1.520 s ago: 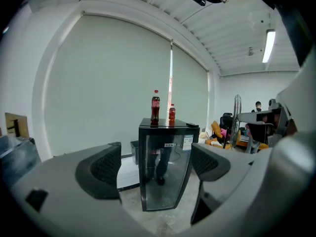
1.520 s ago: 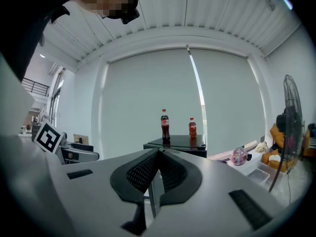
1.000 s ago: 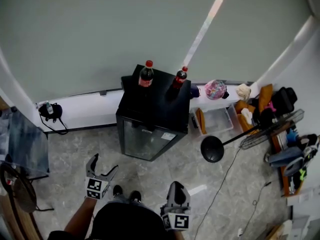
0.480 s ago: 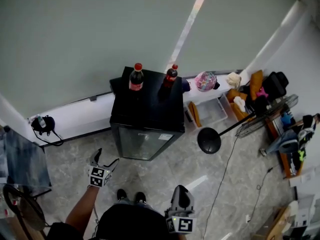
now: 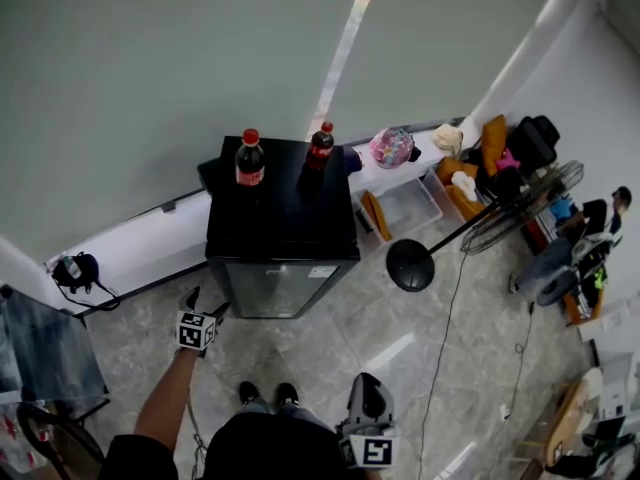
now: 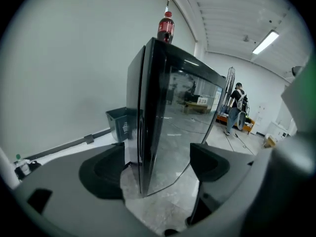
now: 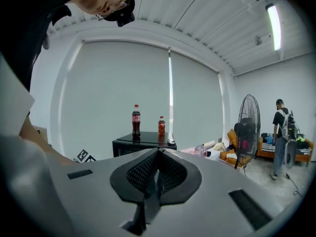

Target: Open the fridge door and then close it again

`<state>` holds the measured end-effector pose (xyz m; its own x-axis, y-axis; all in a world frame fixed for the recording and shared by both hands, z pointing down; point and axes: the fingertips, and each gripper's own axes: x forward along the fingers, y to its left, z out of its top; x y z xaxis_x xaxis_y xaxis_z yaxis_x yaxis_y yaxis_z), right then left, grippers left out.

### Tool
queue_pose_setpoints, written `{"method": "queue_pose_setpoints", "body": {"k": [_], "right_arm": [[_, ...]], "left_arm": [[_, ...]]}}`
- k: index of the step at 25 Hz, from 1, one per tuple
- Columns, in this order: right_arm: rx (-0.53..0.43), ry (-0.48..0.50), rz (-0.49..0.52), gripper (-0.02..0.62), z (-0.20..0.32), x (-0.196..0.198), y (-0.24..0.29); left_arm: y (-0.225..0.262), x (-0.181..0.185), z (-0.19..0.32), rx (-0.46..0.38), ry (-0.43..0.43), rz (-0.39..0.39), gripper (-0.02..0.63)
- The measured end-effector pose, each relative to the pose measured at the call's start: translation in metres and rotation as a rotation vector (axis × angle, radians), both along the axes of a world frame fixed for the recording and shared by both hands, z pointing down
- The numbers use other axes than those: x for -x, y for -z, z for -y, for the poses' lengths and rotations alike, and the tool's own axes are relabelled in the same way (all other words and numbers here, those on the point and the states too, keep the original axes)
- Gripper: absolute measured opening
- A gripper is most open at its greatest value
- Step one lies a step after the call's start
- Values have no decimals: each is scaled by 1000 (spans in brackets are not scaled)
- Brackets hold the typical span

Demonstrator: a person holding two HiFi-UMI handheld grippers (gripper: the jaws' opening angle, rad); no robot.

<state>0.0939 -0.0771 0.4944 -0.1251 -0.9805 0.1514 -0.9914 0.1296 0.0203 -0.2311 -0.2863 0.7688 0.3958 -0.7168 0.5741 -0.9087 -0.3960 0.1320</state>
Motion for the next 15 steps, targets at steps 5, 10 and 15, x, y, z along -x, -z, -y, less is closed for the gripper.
{"method": "queue_pose_setpoints", "body": {"k": [5, 10, 15], "right_arm": [[18, -20, -18, 7, -5, -4, -5], [39, -46, -21, 8, -5, -9, -7], [45, -63, -35, 8, -7, -17, -9]], "left_arm": [[-18, -7, 24, 44, -48, 19, 388], [-23, -17, 44, 61, -105, 33, 350], [-22, -21, 55, 59, -132, 42, 288]]}}
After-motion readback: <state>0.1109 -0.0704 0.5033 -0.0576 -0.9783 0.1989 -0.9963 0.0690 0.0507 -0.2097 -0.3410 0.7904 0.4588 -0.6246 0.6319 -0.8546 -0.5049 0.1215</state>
